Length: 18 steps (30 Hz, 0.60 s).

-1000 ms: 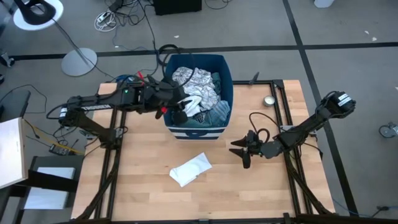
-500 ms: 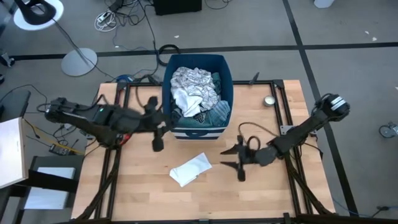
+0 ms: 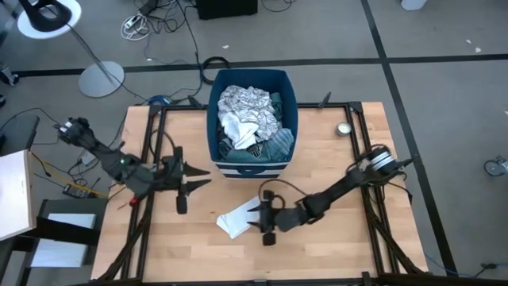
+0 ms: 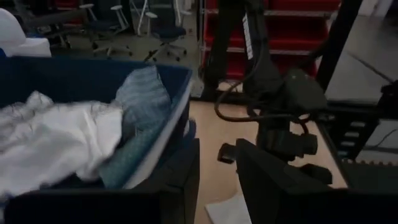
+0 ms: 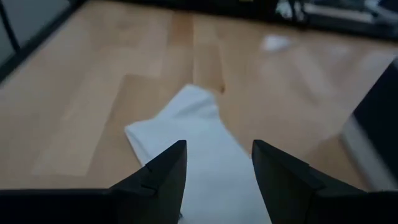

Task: Sort clothes
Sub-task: Put the white sock into the blue bin

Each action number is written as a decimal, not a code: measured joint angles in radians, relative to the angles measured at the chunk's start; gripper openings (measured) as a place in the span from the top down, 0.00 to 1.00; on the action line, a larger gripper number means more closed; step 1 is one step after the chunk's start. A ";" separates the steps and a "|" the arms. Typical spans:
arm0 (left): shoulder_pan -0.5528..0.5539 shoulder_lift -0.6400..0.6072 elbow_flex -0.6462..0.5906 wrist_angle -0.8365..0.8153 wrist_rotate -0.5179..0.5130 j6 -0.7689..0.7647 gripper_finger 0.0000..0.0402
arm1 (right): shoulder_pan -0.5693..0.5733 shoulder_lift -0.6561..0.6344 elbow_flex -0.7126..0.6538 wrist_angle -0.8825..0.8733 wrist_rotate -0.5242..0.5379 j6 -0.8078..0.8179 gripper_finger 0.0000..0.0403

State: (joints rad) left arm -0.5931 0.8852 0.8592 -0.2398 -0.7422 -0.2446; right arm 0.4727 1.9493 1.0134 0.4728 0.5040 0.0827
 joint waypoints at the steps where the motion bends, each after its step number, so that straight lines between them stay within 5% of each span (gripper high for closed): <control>1: -0.018 -0.009 -0.032 0.019 -0.015 -0.004 0.73 | -0.004 0.030 0.016 -0.001 -0.001 0.023 0.55; 8: -0.090 -0.024 -0.215 0.249 -0.102 0.003 0.73 | -0.023 0.166 0.079 0.001 -0.022 0.152 0.59; 16: -0.096 -0.041 -0.276 0.297 -0.174 0.001 0.73 | -0.038 0.214 0.084 -0.033 -0.049 0.295 0.94; 18: -0.095 -0.051 -0.287 0.301 -0.181 0.001 0.73 | -0.037 0.187 0.081 -0.074 -0.048 0.287 0.96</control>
State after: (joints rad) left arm -0.6884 0.8347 0.5726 0.0609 -0.9229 -0.2432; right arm 0.4362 2.1364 1.0945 0.3988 0.4560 0.3701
